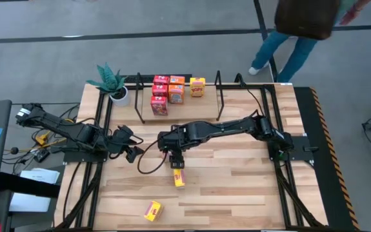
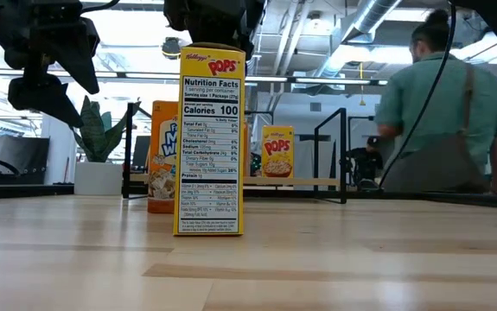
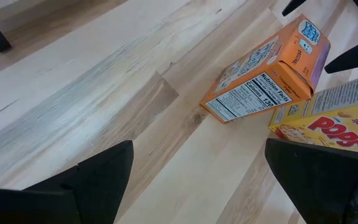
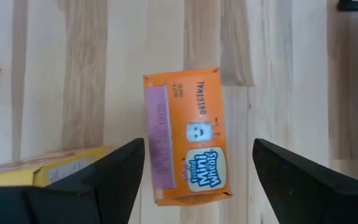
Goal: Stack cereal on shelf
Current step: Put the orange cereal box on the shelf aligned with the other orange cereal boxes
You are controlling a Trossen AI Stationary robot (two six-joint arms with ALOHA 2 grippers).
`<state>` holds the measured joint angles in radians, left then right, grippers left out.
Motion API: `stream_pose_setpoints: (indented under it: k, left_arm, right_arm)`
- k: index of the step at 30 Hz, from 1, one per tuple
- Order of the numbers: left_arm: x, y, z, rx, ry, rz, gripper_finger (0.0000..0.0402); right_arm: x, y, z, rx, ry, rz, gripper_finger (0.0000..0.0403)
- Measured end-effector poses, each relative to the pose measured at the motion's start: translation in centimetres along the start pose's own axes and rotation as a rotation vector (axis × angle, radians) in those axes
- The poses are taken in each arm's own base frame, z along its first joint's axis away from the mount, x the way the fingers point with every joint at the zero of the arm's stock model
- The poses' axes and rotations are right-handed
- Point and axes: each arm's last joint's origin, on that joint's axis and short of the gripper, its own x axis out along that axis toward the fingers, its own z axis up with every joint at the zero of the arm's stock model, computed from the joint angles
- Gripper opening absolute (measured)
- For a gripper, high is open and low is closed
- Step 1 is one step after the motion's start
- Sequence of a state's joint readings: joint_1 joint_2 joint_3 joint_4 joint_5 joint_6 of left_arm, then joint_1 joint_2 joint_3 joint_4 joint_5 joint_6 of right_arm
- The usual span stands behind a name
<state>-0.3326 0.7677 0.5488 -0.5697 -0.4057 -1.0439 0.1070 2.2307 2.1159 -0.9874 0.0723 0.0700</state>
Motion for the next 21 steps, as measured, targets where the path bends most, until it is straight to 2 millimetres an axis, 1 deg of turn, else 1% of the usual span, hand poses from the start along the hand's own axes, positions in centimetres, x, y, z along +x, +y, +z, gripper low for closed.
stream_pose_setpoints:
  k: [10,15,18,21]
  left_arm:
    - [0.0,0.0,0.0,0.003,-0.011,0.007,0.0355]
    - [0.0,0.0,0.1,0.003,-0.022,0.013,0.0355]
    - [0.0,0.0,0.1,0.002,-0.022,0.013,0.0355]
    - [0.0,0.0,0.1,0.003,-0.021,0.013,0.0355]
  right_arm:
    - [0.0,-0.2,0.0,-0.040,0.001,0.026,0.0321]
    - [0.1,-0.1,0.0,-0.048,0.005,0.043,0.0300]
    - [1.1,0.0,-0.3,-0.050,0.033,0.043,0.0288]
    - [2.5,0.1,-0.5,-0.056,0.065,0.044,0.0284]
